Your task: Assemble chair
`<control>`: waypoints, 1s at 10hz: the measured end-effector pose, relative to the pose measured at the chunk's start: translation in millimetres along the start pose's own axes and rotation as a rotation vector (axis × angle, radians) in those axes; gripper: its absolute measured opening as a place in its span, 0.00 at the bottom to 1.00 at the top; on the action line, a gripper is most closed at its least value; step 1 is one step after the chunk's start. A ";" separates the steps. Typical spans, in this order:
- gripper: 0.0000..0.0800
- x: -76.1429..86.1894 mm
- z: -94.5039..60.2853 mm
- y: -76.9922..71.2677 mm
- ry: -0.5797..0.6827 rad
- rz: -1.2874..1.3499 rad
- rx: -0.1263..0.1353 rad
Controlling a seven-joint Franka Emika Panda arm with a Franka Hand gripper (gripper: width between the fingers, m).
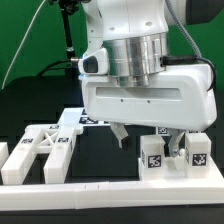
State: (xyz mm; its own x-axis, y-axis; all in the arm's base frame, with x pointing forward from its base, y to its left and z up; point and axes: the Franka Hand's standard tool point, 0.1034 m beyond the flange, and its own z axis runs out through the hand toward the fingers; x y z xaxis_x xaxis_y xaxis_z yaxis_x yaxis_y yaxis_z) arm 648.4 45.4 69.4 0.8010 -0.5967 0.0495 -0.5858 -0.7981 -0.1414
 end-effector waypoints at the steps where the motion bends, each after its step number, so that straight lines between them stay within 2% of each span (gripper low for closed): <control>1: 0.81 0.2 0.1 0.2 0.000 -0.089 0.000; 2: 0.81 -0.8 0.9 -0.2 0.003 -0.234 -0.014; 3: 0.81 -6.0 3.7 -3.5 0.001 -0.433 -0.039; 4: 0.81 -8.2 5.1 -3.9 -0.007 -0.498 -0.042; 5: 0.65 -7.3 4.9 -3.3 -0.005 -0.460 -0.041; 6: 0.65 -7.4 4.9 -3.4 -0.004 -0.443 -0.042; 7: 0.47 -7.4 4.9 -3.3 -0.004 -0.439 -0.042; 8: 0.36 -7.3 4.8 -3.4 -0.003 -0.403 -0.041; 10: 0.36 -7.2 4.7 -3.6 0.000 -0.267 -0.040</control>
Offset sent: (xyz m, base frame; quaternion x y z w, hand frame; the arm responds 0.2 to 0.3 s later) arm -0.0040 0.0275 -0.0109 0.0023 -0.0578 -0.4090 0.9107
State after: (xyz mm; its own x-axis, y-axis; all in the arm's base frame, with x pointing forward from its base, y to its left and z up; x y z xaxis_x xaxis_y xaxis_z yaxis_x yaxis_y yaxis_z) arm 645.4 52.9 64.9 0.9279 -0.3642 0.0801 -0.3577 -0.9300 -0.0842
